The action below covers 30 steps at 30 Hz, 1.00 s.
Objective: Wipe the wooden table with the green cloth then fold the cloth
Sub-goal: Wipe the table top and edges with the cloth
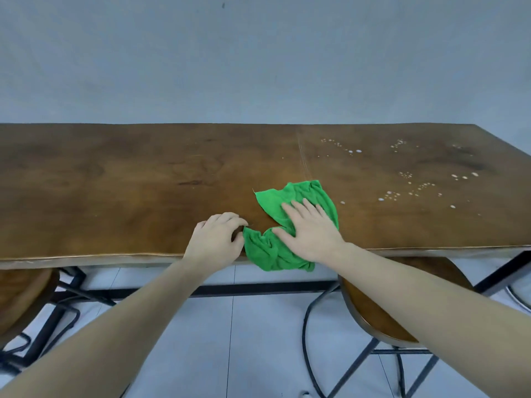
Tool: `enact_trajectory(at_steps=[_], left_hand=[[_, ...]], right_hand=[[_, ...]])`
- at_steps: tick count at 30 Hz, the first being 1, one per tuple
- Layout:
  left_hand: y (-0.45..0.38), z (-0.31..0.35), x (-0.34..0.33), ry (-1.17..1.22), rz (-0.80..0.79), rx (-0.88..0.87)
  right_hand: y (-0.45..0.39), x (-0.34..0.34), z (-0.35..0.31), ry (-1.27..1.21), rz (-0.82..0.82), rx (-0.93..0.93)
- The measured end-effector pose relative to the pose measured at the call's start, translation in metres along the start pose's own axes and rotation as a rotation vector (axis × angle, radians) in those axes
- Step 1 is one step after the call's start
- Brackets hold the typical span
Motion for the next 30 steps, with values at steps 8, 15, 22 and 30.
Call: enact_trajectory(at_steps=[8, 15, 22, 30], left_hand=[[-0.019, 0.014, -0.011, 0.016, 0.019, -0.043], [-0.055, 0.034, -0.033, 0.006, -0.021, -0.082], [-0.121, 0.048, -0.053, 0.027, -0.024, -0.060], [-0.226, 0.032, -0.070, 0.041, 0.084, 0.078]], right_hand=[[0.022, -0.010, 0.024, 0.072, -0.090, 0.196], [0.015, -0.010, 0.074, 0.054, -0.161, 0.100], [-0.067, -0.012, 0.102, 0.041, -0.167, 0.108], [-0.221, -0.019, 0.153, 0.015, -0.109, 0.181]])
Point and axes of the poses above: each hand's wrist, its own y-axis away from the middle knuckle, its own x-axis out of the back of the hand, z = x × y, the point moved 5 cm from there along -y, towards the middle knuckle, and after that the axes turned 11 degrees about y, right-handed, at the moved point
